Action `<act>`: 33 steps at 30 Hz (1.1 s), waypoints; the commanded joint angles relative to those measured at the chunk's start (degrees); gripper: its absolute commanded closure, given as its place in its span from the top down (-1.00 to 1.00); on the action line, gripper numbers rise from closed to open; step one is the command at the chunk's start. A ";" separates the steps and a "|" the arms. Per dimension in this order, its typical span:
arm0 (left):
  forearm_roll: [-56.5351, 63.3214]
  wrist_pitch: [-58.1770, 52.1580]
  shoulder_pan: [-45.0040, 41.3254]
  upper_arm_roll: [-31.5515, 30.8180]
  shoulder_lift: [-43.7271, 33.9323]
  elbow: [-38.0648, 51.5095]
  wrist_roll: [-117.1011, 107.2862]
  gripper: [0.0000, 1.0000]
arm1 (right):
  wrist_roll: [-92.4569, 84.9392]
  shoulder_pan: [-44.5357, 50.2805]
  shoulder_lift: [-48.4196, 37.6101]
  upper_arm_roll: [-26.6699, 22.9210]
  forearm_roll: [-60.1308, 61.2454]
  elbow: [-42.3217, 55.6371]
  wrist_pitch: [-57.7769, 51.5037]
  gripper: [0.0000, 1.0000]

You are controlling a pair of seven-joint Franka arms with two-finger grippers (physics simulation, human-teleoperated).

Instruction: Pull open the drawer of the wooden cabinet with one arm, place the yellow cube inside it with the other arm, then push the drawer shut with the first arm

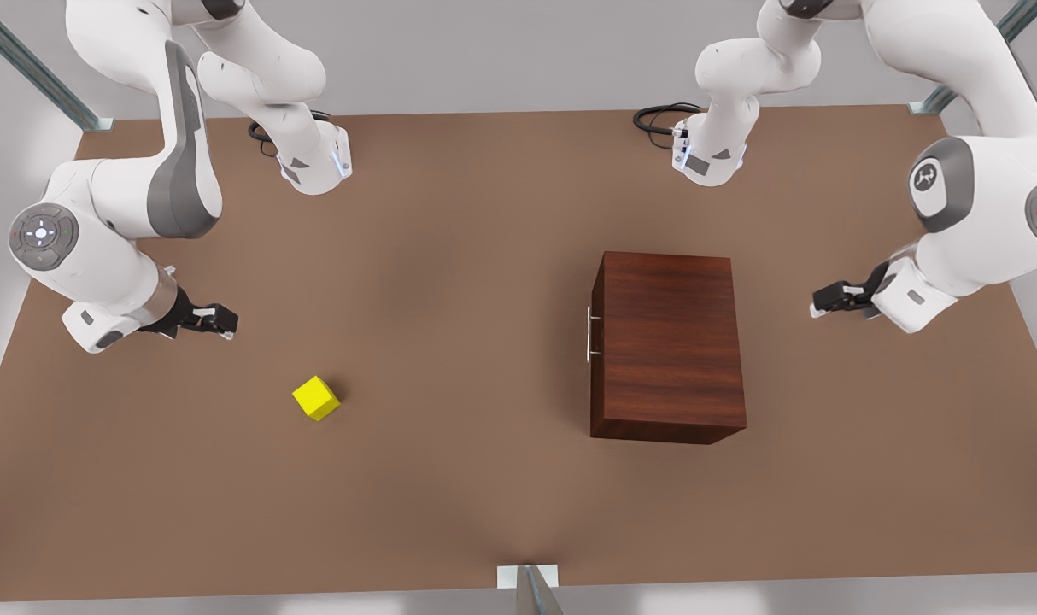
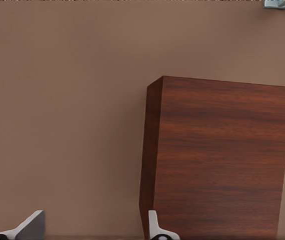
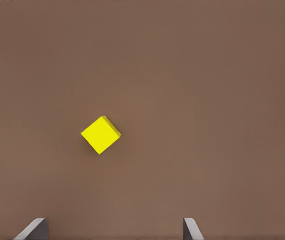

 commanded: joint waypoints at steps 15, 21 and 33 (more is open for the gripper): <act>15.25 -3.10 -39.85 -0.41 15.33 11.34 -43.40 1.00 | 1.27 0.01 -0.05 0.08 0.04 0.02 0.01 1.00; 20.43 -1.08 -43.81 -0.50 26.23 17.67 -53.60 1.00 | 1.27 0.01 -0.05 -0.01 0.04 0.02 0.01 1.00; 26.05 3.23 -45.83 -0.32 31.33 17.14 -61.94 1.00 | 1.27 0.10 0.48 0.08 -0.05 0.02 0.01 1.00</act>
